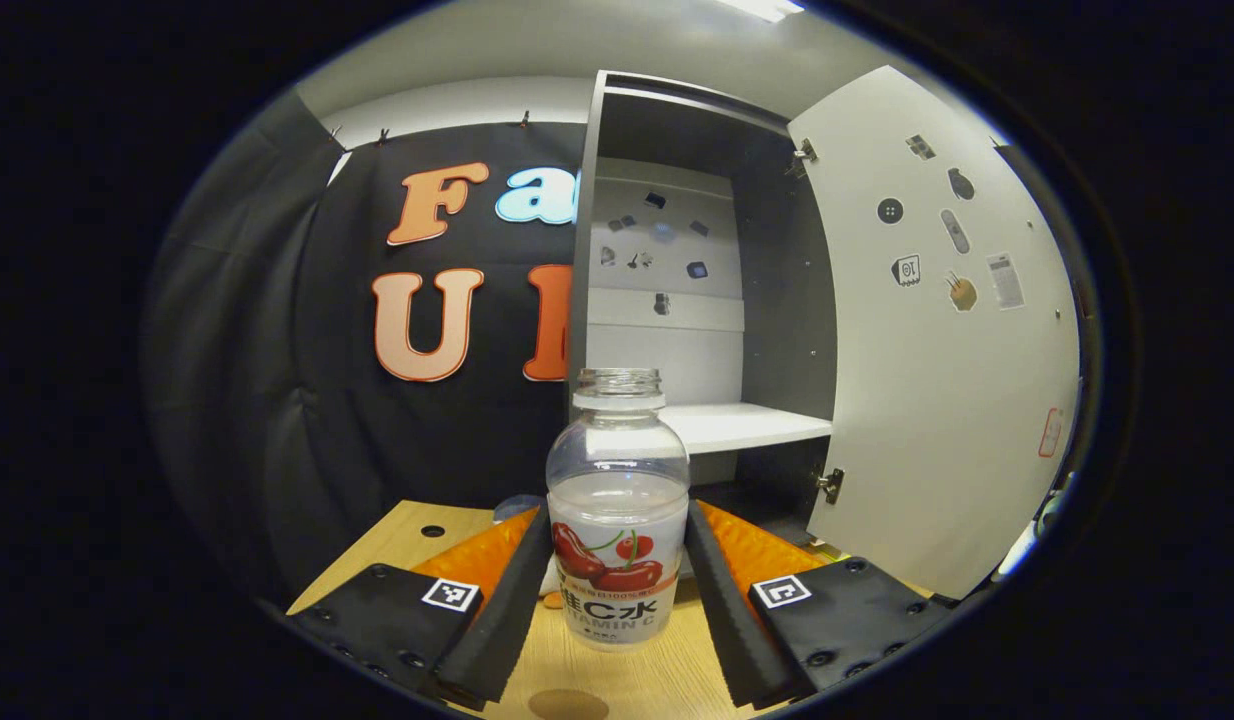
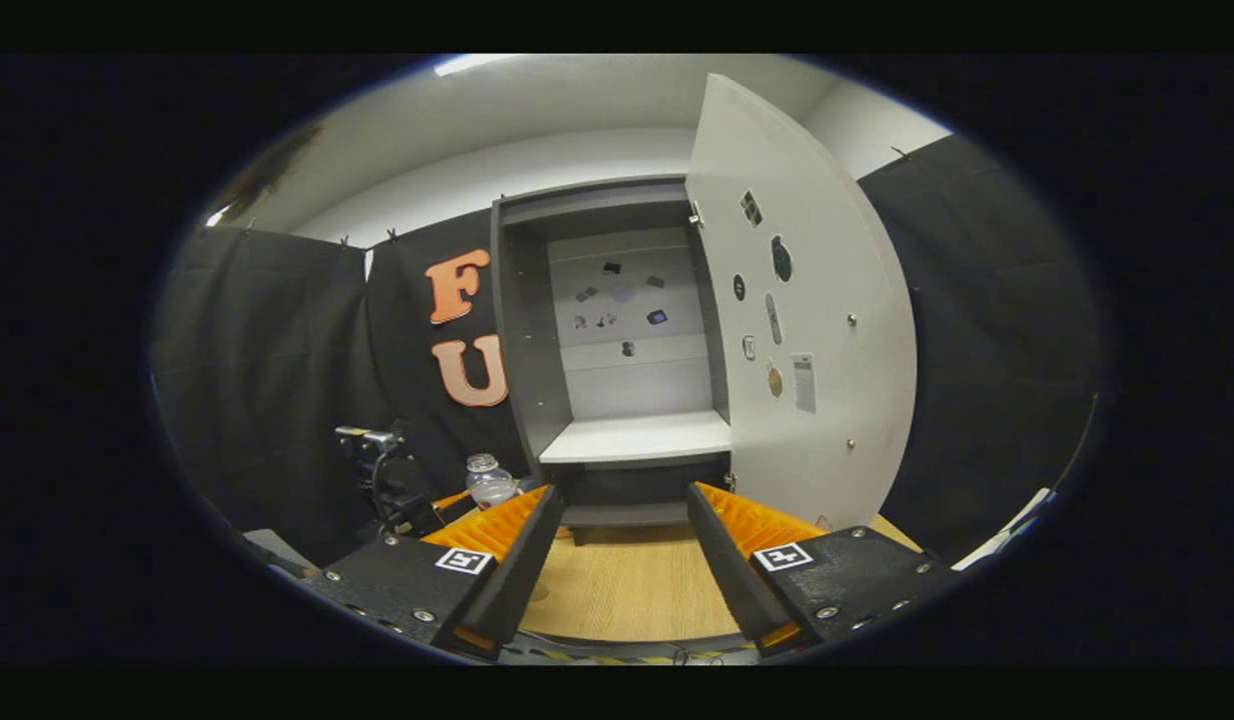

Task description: Open the cabinet door with the right hand, grasp the bottle in the cabinet with the left hand and place it on the coaster, then close the cabinet door with the right hand.

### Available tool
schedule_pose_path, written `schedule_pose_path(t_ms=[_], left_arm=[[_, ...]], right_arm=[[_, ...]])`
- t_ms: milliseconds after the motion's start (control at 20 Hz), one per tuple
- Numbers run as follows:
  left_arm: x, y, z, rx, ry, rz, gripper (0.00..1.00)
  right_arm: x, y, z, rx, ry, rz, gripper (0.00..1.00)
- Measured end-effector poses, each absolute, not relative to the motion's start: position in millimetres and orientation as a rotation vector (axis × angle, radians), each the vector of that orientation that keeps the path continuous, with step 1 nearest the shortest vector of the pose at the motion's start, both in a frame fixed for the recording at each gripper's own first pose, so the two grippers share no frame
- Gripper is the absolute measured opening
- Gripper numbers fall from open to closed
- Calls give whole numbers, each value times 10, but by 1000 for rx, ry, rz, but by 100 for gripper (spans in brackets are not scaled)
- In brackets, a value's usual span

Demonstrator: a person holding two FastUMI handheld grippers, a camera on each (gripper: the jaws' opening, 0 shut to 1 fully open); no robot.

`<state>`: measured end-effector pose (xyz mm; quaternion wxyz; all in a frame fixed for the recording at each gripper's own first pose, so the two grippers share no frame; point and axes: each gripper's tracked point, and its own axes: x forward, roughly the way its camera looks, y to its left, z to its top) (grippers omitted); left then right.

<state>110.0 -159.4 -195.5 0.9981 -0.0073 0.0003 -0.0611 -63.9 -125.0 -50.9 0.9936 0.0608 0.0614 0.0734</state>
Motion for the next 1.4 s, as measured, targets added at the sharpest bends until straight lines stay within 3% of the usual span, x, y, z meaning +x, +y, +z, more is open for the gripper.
schedule_pose_path(t_ms=[500, 750, 1400], left_arm=[[864, -1353, -3046, 18, 83, -95, 84], [865, -1311, -3493, 32, 129, -90, 85], [872, -1237, -3980, 89, 168, -86, 84]], right_arm=[[-520, -947, -1110, 103, 313, 229, 80], [-488, -705, -1076, 199, 334, 298, 81], [-420, -697, -1470, 277, 434, 285, 84]])
